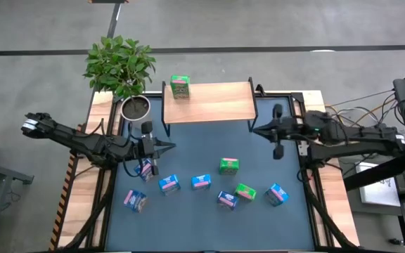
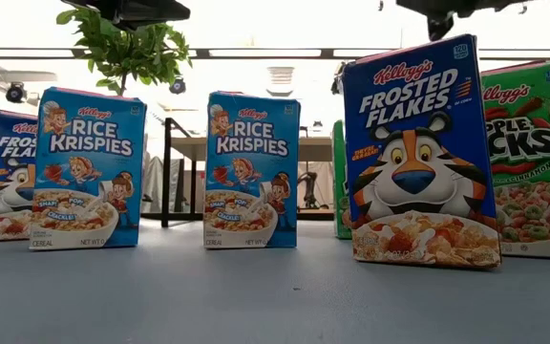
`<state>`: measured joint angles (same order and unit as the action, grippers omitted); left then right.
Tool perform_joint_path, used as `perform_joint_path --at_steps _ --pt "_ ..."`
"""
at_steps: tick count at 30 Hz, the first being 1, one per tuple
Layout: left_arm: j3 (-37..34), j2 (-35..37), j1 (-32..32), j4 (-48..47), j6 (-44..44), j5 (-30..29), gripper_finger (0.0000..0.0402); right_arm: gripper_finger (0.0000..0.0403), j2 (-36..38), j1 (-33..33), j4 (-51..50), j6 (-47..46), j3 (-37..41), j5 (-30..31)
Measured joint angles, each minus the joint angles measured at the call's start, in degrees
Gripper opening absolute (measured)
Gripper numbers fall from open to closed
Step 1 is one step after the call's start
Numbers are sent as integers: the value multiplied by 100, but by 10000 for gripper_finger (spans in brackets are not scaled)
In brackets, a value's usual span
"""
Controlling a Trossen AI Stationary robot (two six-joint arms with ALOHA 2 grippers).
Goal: Stack cereal on shelf
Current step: Put the top green cereal box on the shelf
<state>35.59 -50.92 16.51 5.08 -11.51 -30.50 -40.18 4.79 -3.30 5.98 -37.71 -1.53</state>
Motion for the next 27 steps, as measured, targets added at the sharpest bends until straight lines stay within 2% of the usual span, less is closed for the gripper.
perform_joint_path --at_steps 6,11,19,27 --pt "0 0 0 0 29 0 0 9 -934 -405 -1503 -187 -983 1" --pt "0 -9 0 -2 68 0 0 9 -1587 -831 -2308 -655 -1549 8" --pt "0 -37 0 -7 112 2 0 9 -2496 -1492 -2982 -1261 -1988 362" --pt "-2 -55 0 -15 112 2 0 9 -3171 -1578 -2995 -1528 -2090 567"
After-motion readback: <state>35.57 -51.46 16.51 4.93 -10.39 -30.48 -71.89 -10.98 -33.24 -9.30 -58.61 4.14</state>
